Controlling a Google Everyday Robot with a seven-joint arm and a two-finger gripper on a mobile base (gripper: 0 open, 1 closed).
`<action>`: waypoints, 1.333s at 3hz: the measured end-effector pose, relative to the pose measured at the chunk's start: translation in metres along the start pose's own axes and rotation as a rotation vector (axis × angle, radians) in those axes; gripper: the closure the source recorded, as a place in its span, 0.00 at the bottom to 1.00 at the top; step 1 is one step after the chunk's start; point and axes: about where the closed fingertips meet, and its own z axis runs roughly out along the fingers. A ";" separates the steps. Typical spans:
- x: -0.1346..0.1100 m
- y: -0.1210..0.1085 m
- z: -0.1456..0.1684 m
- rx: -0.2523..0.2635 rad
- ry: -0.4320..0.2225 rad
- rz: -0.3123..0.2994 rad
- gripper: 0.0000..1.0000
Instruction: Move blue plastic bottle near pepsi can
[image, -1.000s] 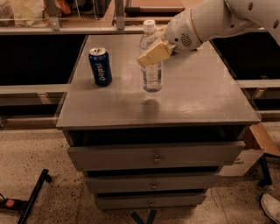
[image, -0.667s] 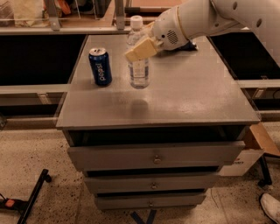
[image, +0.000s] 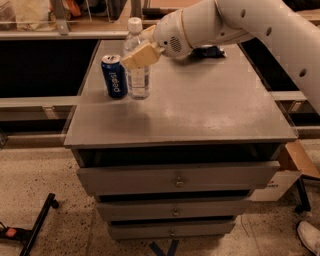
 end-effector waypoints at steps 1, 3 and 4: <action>0.000 0.000 0.015 -0.016 -0.020 -0.036 1.00; 0.013 0.000 0.029 -0.041 -0.011 -0.066 0.59; 0.018 0.001 0.031 -0.050 0.002 -0.072 0.35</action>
Offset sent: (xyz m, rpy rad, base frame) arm 0.0116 0.0191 -0.0252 0.0032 -0.0533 0.0729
